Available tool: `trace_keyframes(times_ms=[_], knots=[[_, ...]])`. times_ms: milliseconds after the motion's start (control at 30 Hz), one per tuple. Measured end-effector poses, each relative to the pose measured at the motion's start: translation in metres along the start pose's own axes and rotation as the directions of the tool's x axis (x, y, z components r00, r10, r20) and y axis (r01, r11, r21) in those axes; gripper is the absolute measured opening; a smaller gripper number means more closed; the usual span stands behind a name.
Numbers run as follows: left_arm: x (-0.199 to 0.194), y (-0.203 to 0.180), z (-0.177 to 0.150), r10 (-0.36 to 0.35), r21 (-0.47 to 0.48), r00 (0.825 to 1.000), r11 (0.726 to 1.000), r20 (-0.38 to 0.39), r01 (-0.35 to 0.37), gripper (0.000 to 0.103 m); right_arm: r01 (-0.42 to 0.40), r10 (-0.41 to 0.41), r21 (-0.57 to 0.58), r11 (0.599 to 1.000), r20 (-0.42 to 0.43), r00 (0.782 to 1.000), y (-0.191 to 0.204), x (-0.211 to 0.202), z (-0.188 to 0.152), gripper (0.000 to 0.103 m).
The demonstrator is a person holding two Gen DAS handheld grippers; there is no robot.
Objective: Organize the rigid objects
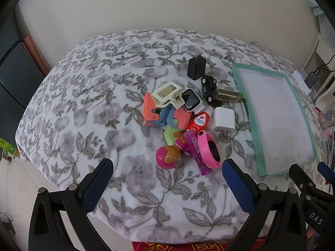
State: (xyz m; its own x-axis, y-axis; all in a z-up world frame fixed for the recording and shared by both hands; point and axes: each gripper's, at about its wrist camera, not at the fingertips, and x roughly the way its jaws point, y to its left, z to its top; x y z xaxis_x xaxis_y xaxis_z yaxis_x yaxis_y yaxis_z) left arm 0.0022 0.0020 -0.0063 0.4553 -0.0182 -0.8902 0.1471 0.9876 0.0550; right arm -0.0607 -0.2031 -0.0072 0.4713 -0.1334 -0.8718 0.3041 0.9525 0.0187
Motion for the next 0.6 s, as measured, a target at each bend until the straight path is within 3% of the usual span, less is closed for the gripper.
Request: trace_keyframes(times_ms=[600], knots=[[0.002,0.0015,-0.0001,-0.01,-0.009,1.0,1.0,-0.013,0.01,0.103,-0.001,0.001,0.002,1.0,-0.002,1.0,-0.0005,0.0001,0.0006,0.103]])
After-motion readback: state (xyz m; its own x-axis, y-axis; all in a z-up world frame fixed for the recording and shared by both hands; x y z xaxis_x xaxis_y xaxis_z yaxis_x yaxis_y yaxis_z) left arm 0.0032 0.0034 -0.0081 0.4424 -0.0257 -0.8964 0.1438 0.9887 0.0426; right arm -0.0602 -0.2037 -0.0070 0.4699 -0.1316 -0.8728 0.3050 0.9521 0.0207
